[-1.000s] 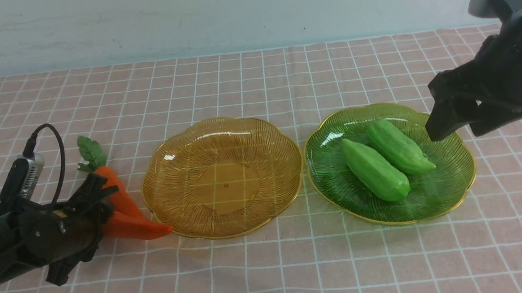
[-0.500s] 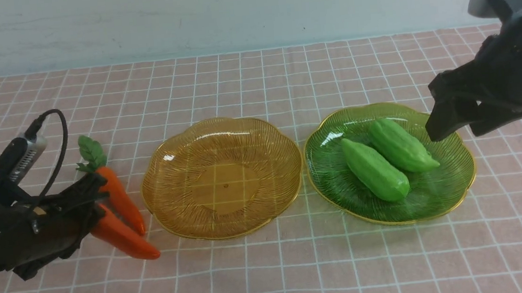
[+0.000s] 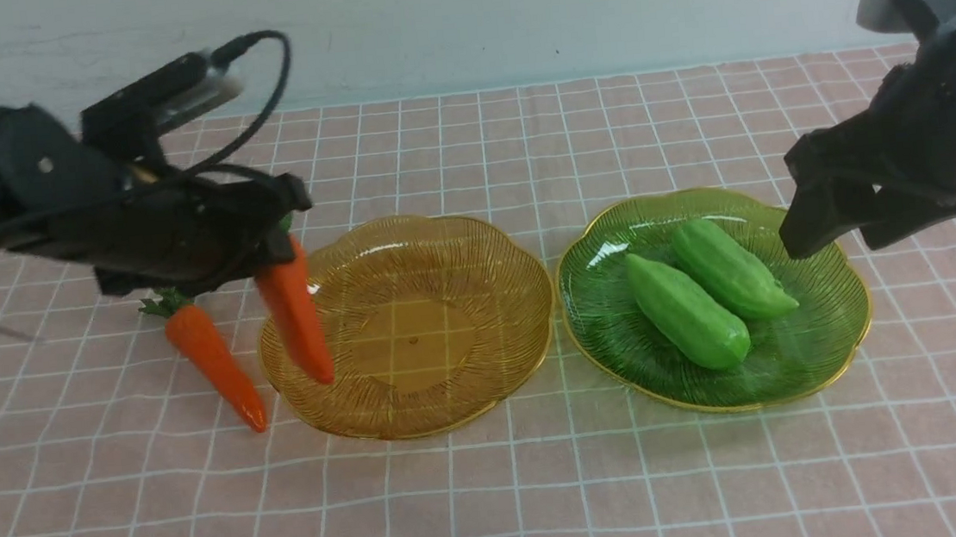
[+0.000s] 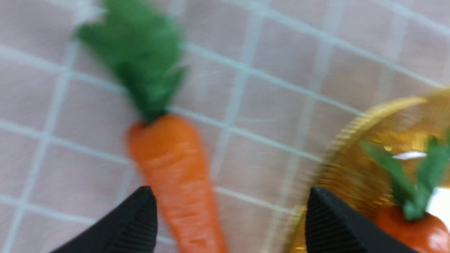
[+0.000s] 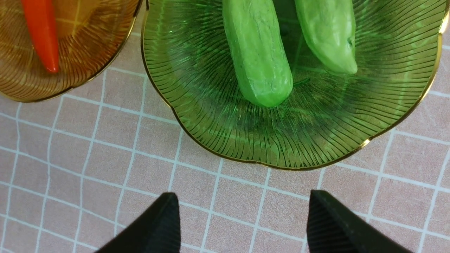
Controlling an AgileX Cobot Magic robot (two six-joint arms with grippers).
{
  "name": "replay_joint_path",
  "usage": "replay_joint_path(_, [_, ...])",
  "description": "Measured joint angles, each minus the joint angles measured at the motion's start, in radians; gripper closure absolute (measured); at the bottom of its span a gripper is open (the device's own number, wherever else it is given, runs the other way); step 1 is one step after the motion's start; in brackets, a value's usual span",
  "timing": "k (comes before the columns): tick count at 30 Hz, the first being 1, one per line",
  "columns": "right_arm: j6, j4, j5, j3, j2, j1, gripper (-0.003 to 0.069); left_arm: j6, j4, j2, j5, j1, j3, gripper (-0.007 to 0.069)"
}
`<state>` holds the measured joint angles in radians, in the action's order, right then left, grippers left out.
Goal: Put different types of vegetables on the plate.
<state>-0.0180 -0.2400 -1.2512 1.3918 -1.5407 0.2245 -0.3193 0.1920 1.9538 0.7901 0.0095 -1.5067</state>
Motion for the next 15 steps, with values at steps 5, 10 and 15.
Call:
replay_joint_path(5, [0.000, 0.000, 0.000, 0.000, 0.000, 0.000, 0.0216, -0.044, -0.007, 0.067, 0.010, 0.032, -0.001, 0.0110])
replay_joint_path(10, [-0.001, 0.000, 0.000, 0.000, 0.000, 0.000, 0.0216, -0.047, 0.002, 0.132, -0.007, 0.032, -0.001, 0.0112])
replay_joint_path(15, [-0.001, 0.000, 0.000, 0.000, 0.000, 0.000, 0.0216, -0.048, 0.002, 0.153, -0.013, 0.032, -0.001, 0.0265])
